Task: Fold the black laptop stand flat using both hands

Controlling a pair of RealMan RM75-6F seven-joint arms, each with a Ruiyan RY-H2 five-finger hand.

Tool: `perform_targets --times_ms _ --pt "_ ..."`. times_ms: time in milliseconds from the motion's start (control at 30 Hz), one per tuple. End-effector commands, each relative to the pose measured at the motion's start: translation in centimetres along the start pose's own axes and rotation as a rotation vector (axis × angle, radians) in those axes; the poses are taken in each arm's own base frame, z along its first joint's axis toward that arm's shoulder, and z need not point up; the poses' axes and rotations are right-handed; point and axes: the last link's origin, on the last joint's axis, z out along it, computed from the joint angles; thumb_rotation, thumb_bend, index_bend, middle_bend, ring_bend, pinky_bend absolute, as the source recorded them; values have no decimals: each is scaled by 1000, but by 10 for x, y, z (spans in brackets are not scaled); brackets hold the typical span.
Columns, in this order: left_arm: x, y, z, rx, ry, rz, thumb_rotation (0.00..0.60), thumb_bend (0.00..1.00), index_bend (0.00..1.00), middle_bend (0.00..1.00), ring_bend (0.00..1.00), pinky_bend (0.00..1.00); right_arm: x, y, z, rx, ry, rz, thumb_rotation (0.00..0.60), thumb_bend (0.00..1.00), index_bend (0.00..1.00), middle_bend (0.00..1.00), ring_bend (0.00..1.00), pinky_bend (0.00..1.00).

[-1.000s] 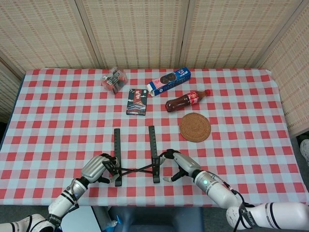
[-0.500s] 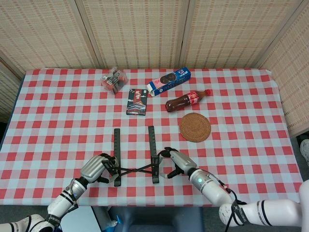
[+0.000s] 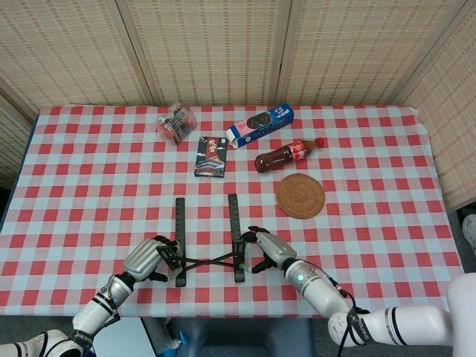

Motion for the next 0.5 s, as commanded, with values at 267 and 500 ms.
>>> perform_targets --times_ms 267,500 --pt "0 -1 0 0 2 -2 537 380 554 408 375 274 -4 -2 2 1 -5 0 600 327 482 250 38 8" --pt "0 -1 0 0 3 -4 536 380 554 408 375 273 -7 -2 2 4 -7 -6 600 330 515 266 49 19"
